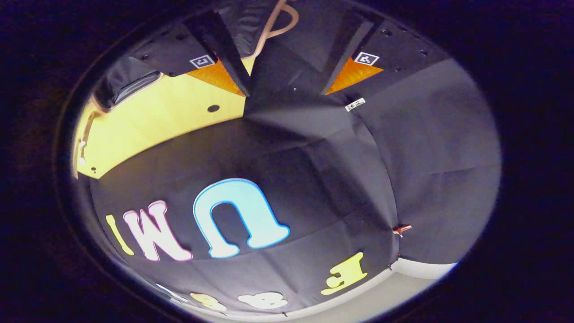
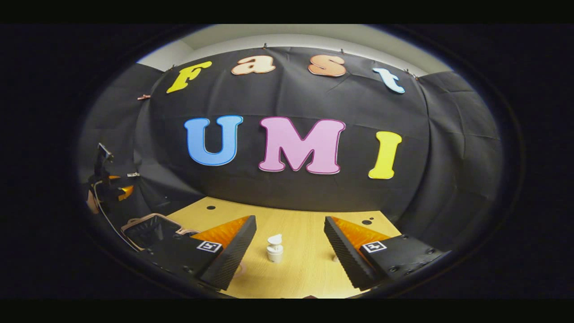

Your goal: First open the suitcase, pack the skin care products into it, and then close the suitcase.

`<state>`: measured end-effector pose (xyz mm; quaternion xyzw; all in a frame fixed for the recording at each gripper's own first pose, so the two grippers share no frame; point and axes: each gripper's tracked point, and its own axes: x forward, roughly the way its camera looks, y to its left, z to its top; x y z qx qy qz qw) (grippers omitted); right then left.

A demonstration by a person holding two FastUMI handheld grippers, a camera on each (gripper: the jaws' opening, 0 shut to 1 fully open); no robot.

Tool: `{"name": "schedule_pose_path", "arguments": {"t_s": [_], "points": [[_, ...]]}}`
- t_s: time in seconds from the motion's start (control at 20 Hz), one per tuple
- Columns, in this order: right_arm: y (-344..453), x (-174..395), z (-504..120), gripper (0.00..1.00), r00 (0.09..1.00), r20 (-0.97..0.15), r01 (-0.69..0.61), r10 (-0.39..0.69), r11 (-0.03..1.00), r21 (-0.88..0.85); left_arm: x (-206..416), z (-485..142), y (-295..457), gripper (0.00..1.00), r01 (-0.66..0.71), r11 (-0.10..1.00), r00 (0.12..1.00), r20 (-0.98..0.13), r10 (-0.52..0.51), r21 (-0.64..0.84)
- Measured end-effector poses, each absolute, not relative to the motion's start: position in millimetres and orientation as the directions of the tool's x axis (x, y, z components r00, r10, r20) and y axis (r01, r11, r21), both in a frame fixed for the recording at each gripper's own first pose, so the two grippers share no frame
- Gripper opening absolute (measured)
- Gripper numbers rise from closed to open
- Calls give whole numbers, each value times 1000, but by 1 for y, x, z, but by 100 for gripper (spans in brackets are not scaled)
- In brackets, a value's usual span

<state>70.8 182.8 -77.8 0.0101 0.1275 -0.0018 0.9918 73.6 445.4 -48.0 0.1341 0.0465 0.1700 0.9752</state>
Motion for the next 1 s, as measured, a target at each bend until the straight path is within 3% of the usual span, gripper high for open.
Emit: {"name": "schedule_pose_path", "arguments": {"t_s": [0.15,0.3,0.45,0.7,1.0], "points": [[172,67,-83,97,968,-249,14,-9,1000,15,72,-36,355,97,-182,977,981,-51,189,107],[156,65,-89,97,968,-249,30,-29,1000,1,63,-21,257,99,5,999,1000,27,-4,-40],[134,67,-93,97,971,-236,42,-46,999,-25,69,-26,189,98,73,997,997,21,-73,-29],[85,76,-104,97,967,-224,119,-125,992,-37,84,-67,78,99,201,977,972,-111,-208,-68],[56,91,-147,96,954,-282,120,-107,992,29,108,-144,-6,99,223,974,923,-312,-226,-46]]}}
